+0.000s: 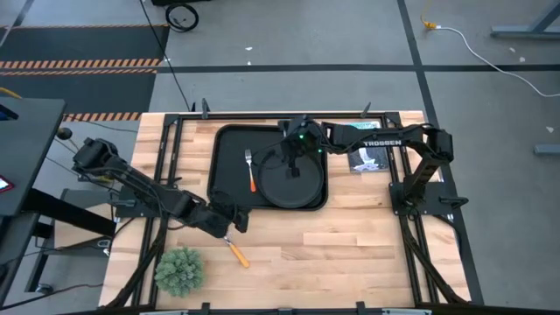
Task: Pick and place plate/cup/fork/spoon on tray
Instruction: Put the light brown spoon on the black tray on the left side of the orange fork
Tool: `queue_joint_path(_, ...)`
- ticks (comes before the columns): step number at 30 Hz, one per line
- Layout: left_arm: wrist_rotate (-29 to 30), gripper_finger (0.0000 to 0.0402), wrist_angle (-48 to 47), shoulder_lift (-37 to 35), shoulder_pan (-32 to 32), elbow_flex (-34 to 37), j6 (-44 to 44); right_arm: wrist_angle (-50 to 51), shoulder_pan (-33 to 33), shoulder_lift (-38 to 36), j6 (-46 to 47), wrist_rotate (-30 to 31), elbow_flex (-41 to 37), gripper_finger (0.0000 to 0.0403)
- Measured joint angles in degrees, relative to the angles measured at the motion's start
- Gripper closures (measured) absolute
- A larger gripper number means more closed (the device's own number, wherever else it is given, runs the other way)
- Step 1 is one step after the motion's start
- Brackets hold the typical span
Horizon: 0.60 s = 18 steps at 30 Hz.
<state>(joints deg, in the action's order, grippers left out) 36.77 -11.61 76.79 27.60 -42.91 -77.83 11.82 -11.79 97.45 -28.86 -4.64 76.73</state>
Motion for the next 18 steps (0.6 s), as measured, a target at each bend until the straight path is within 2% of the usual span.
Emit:
queue_joint_path(7,-4.1,0.0394,-13.3,6.8,0.8,-11.8,-4.4,0.4,0.9,0.0,-1.3,0.0,0.0,0.04)
queue_joint_path(11,-8.8,0.0393,-20.2,10.1,2.1,-17.2,-7.7,1.2,1.3,-0.2,-2.0,0.0,0.0,0.0399)
queue_joint_path(18,-16.0,0.0393,-21.5,14.0,4.7,-18.6,-16.7,5.1,0.1,-5.3,-3.9,0.5,0.0,0.0399)
